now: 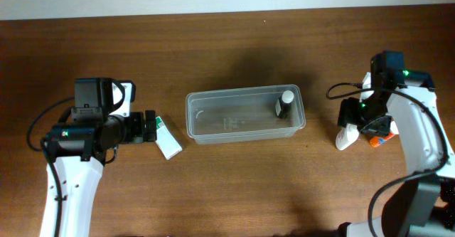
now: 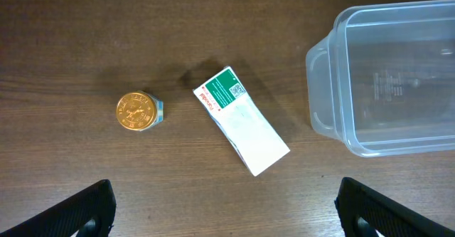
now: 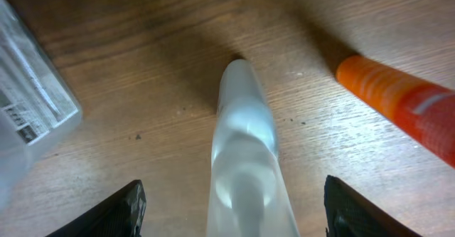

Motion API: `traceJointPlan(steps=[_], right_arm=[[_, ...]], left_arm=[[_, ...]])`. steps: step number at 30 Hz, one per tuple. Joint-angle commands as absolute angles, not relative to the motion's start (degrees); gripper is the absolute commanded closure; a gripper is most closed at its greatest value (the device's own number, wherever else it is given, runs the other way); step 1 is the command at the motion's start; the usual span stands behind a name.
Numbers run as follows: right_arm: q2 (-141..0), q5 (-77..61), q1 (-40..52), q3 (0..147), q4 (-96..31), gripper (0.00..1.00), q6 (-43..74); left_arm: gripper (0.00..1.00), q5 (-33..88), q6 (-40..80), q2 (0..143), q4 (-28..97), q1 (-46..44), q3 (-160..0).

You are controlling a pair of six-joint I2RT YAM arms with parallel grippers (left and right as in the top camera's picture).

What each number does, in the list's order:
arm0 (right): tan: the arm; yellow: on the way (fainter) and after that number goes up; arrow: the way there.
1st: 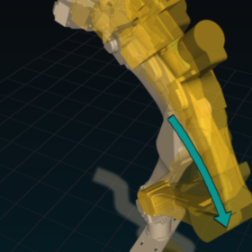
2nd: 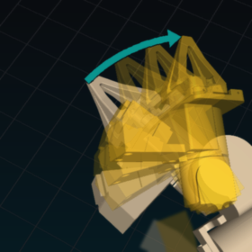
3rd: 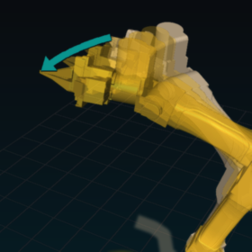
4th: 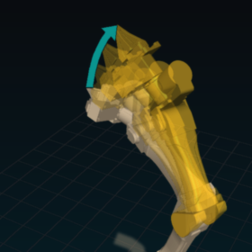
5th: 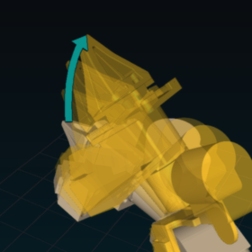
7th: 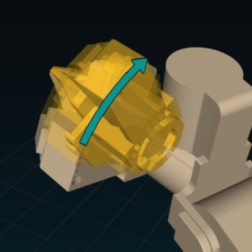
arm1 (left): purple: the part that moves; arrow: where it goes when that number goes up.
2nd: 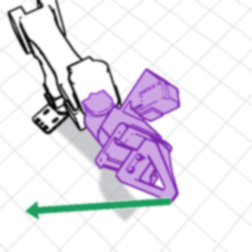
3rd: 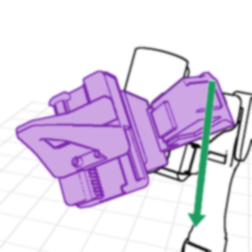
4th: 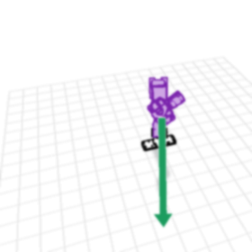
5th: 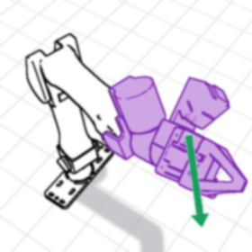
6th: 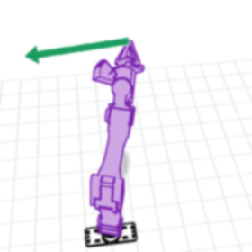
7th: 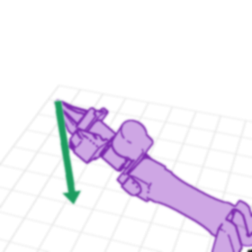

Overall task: Pack container
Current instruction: 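Grasp the white pump bottle with the right gripper, then place the white pump bottle into the container beside the black bottle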

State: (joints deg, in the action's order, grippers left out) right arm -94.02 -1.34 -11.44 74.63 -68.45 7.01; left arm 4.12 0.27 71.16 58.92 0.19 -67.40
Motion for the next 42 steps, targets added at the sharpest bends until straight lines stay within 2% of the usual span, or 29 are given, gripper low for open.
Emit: traceJointPlan(steps=[1, 5, 13, 16, 23, 29, 34, 42], right_arm=[[-95.24, -1.91, -11.66, 74.15, -67.66, 0.29, 6.44], [-95.53, -1.26, -11.73, 74.15, -67.40, 0.39, 6.46], [-95.53, -1.02, -11.77, 74.15, -67.42, 0.77, 6.46], [-95.53, -1.04, -11.77, 74.15, -67.42, 0.86, 6.46], [-93.36, -1.30, -11.53, 75.94, -69.45, 0.88, 6.44], [-87.37, -1.98, -8.67, 84.90, -76.82, 0.88, 6.17], [-81.52, -2.00, -0.73, 91.35, -79.55, 0.87, 6.00], [-81.03, -1.91, 12.47, 90.43, -76.79, 0.87, 6.39]], left_arm=[[0.01, 4.73, 0.45, 71.46, 58.78, 0.56, -68.51], [0.01, 4.73, 0.45, 71.46, 58.81, 0.56, -68.51], [0.01, 4.73, 0.45, 71.46, 58.78, 0.56, -68.51], [0.01, 4.73, 0.45, 71.46, 58.81, 0.56, -68.51], [0.01, 4.73, 0.45, 71.46, 58.81, 0.56, -68.51], [0.01, 4.73, 0.45, 71.46, 58.81, 0.56, -68.51], [0.01, 4.73, 0.45, 71.46, 58.78, 0.56, -68.51], [0.01, 4.73, 0.45, 71.46, 58.81, 0.56, -68.51]])
